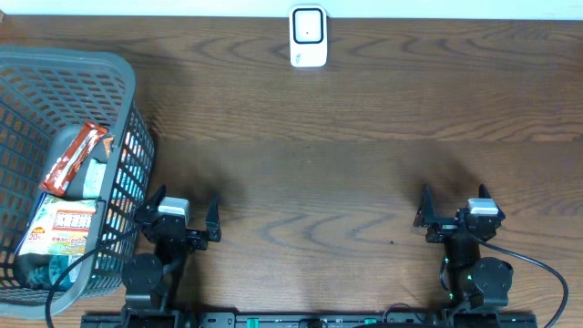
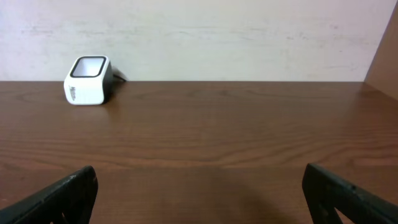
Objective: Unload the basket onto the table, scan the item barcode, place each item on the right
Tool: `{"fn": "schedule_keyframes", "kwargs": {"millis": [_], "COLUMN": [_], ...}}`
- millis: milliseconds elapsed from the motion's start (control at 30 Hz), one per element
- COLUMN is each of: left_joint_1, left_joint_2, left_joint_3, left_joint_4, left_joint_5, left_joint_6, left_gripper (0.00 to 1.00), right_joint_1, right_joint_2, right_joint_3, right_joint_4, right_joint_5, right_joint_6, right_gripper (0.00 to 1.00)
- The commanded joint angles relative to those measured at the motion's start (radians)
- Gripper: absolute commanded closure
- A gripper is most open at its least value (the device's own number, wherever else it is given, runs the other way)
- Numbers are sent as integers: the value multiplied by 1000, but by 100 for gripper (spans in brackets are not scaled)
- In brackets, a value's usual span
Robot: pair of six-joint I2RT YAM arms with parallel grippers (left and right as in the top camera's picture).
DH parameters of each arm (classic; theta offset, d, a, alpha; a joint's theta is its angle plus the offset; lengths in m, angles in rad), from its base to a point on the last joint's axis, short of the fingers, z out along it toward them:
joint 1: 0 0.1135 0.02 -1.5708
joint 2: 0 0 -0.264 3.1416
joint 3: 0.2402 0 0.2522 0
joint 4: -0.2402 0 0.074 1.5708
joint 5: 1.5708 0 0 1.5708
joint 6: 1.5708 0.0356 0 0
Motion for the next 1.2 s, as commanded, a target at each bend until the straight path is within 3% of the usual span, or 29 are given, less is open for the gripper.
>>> {"fn": "schedule_keyframes", "kwargs": {"millis": [0,633,1167], "left_joint_1": [-5,-5,-5], "left_joint_2": [-6,-6,52], "left_joint_3": [-28,4,90], "left_joint_4": [13,-10,-121], "left_joint_5": [-9,-8,-9], "left_joint_6": [13,-10,-9], "left_gripper": [2,2,2], "right_joint_1": [9,9,9], "right_joint_2": [-5,-5,-5], "right_joint_3": [-2,-2,-2], "right_joint_4": [-2,-2,-2], "right_joint_5": [12,12,12], "right_joint_6": [14,14,14], "right_gripper": [1,1,1]}}
